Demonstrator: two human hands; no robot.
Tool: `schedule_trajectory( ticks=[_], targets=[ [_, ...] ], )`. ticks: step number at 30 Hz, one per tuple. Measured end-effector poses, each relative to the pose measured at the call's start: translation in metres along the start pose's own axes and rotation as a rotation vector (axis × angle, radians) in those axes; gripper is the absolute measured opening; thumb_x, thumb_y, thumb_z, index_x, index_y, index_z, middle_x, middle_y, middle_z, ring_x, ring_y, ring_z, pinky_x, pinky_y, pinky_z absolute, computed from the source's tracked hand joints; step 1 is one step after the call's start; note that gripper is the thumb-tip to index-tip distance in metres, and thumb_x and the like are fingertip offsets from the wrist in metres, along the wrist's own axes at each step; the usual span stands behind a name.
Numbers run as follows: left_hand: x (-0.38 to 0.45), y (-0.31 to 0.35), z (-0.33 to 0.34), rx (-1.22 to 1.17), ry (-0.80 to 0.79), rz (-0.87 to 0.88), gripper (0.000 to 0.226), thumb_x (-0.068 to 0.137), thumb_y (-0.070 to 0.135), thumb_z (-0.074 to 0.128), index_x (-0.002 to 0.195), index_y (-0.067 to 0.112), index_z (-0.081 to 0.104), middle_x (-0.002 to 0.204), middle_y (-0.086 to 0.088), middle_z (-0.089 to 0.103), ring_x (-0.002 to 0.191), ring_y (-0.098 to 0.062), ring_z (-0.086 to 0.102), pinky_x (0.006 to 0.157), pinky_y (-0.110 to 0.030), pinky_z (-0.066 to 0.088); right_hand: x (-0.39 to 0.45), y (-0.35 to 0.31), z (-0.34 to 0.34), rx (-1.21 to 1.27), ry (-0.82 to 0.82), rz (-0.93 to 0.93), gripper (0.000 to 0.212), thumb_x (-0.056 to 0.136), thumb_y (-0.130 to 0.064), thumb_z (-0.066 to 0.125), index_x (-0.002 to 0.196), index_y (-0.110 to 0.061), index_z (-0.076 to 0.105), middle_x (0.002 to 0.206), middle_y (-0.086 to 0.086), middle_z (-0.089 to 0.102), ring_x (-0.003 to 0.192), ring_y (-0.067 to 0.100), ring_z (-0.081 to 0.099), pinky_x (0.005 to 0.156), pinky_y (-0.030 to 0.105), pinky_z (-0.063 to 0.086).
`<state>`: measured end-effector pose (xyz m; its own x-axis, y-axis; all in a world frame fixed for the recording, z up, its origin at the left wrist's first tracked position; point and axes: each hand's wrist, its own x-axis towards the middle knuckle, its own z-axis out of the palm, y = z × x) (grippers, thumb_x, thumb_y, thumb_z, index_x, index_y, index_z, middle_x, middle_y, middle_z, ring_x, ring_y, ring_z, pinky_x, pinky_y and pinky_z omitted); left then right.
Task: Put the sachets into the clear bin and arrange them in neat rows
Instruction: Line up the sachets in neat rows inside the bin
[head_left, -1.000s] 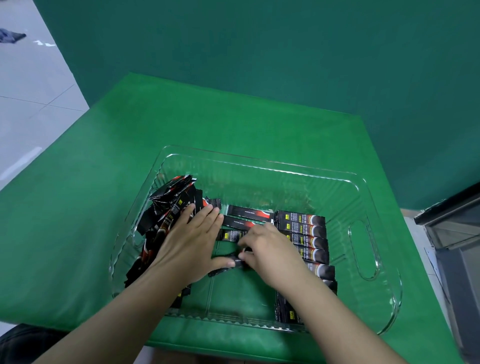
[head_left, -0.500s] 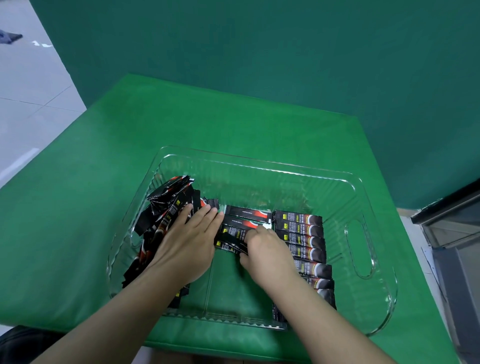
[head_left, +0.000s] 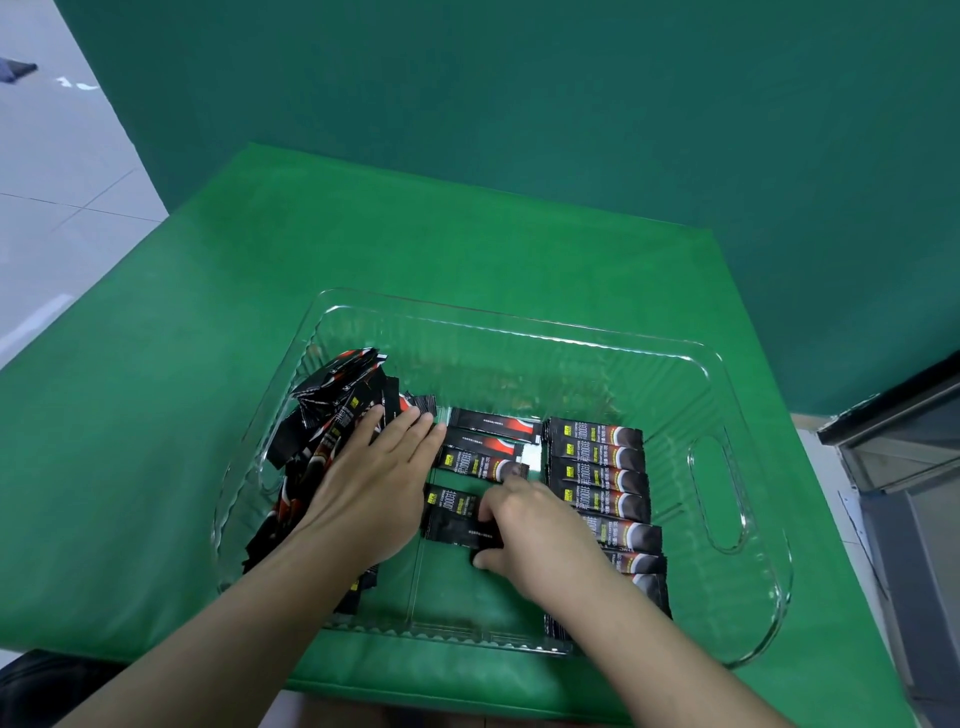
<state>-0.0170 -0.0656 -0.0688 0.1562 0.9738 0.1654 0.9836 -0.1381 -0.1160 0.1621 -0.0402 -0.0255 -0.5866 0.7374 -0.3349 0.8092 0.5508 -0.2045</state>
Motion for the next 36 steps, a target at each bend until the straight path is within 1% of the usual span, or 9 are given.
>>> schedule_trajectory(
  ticks=[9,12,15,20,25,27,29,33,36],
  targets=[
    [-0.001,0.0,-0.002,0.016,-0.03,0.01,0.066,0.06,0.023,0.06,0.123,0.004,0.062,0.126,-0.012,0.062,0.121,-0.026,0.057,0.105,-0.046,0.022,-0.01,-0.002,0.001,-0.019,0.004,-0.05,0.035,0.084,-0.027,0.066,0.115,-0.015,0.055,0.117,0.004,0.054,0.112,0.023,0.048,0.082,0.031,0.04],
    [-0.001,0.0,-0.001,0.021,-0.037,0.017,0.069,0.058,0.025,0.07,0.124,0.004,0.062,0.127,-0.012,0.062,0.12,-0.026,0.057,0.104,-0.046,0.022,-0.012,-0.004,0.002,-0.026,-0.02,-0.063,0.036,0.083,-0.029,0.068,0.113,-0.015,0.055,0.116,0.005,0.055,0.11,0.023,0.05,0.08,0.031,0.039],
    [-0.001,0.0,-0.002,0.012,-0.041,0.015,0.069,0.058,0.025,0.069,0.124,0.004,0.062,0.127,-0.012,0.062,0.121,-0.026,0.057,0.104,-0.046,0.022,-0.012,-0.005,0.001,-0.005,-0.055,-0.07,0.04,0.081,-0.034,0.07,0.112,-0.014,0.056,0.115,0.005,0.055,0.108,0.024,0.051,0.076,0.03,0.035],
    [-0.001,0.001,-0.003,-0.001,-0.039,0.008,0.063,0.063,0.025,0.057,0.122,0.003,0.063,0.125,-0.013,0.063,0.119,-0.027,0.058,0.105,-0.046,0.023,-0.012,-0.01,0.006,-0.002,-0.048,-0.116,0.037,0.081,-0.035,0.07,0.109,-0.014,0.057,0.112,0.006,0.057,0.107,0.024,0.051,0.087,0.035,0.042],
    [-0.002,0.001,-0.002,-0.006,-0.035,0.01,0.063,0.063,0.025,0.057,0.122,0.003,0.063,0.125,-0.013,0.063,0.119,-0.027,0.058,0.104,-0.047,0.023,-0.01,-0.009,0.006,-0.022,0.029,-0.075,0.032,0.084,-0.03,0.063,0.11,-0.013,0.056,0.113,0.005,0.057,0.108,0.024,0.05,0.085,0.033,0.042],
    [-0.002,0.001,-0.002,-0.017,-0.026,0.011,0.062,0.063,0.024,0.056,0.12,0.001,0.064,0.125,-0.014,0.063,0.119,-0.028,0.058,0.103,-0.048,0.024,-0.009,-0.006,0.005,-0.026,0.046,-0.065,0.034,0.085,-0.032,0.063,0.112,-0.013,0.056,0.115,0.004,0.055,0.11,0.023,0.049,0.086,0.032,0.041],
    [-0.002,0.001,-0.001,-0.009,-0.017,0.02,0.06,0.063,0.023,0.056,0.117,-0.001,0.065,0.124,-0.016,0.063,0.118,-0.03,0.059,0.103,-0.049,0.024,-0.009,-0.005,0.002,-0.008,0.063,-0.057,0.04,0.085,-0.036,0.064,0.117,-0.015,0.054,0.12,0.003,0.052,0.114,0.021,0.045,0.091,0.033,0.04],
    [-0.002,-0.001,0.003,0.032,-0.041,0.052,0.051,0.067,0.024,0.056,0.106,-0.006,0.069,0.124,-0.02,0.061,0.118,-0.033,0.058,0.103,-0.05,0.025,-0.007,-0.005,0.0,-0.01,0.06,-0.085,0.051,0.083,-0.037,0.066,0.127,-0.016,0.049,0.125,0.003,0.045,0.119,0.022,0.038,0.097,0.036,0.038],
    [-0.002,-0.002,0.004,0.045,-0.061,0.057,0.047,0.068,0.025,0.056,0.101,-0.006,0.071,0.124,-0.02,0.062,0.118,-0.032,0.058,0.103,-0.051,0.025,-0.008,-0.008,0.007,-0.042,0.039,-0.165,0.048,0.084,-0.031,0.065,0.126,-0.015,0.049,0.121,0.003,0.046,0.116,0.022,0.039,0.095,0.036,0.04]
  ],
)
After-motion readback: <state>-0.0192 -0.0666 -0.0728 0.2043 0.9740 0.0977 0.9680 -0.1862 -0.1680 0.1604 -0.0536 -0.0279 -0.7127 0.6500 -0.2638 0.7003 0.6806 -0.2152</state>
